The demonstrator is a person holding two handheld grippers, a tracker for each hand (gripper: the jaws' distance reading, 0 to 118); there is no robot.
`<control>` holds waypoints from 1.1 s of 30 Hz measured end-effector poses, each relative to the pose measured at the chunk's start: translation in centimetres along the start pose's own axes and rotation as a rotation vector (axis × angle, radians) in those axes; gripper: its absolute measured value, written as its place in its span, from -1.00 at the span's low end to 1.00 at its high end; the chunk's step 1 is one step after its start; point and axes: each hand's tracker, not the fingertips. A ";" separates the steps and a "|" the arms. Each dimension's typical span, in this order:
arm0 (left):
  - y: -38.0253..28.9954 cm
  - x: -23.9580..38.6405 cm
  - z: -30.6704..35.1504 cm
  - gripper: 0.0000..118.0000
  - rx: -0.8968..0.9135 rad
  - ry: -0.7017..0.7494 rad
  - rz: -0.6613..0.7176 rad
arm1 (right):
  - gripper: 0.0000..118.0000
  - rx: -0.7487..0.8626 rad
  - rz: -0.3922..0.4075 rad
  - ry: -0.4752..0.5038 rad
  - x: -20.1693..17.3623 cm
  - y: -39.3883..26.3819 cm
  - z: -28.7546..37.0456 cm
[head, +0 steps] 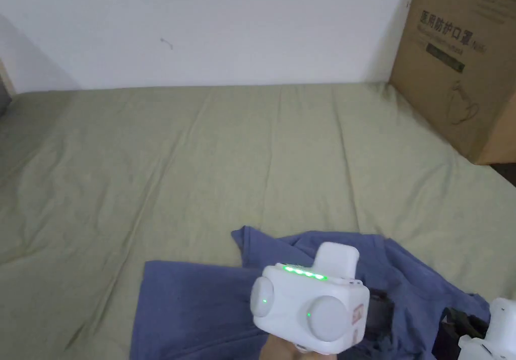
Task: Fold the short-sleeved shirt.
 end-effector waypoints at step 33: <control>0.4 -27.2 2.6 -0.99 -0.057 0.539 0.311 | -0.75 -0.207 0.236 0.434 -8.4 7.4 -17.6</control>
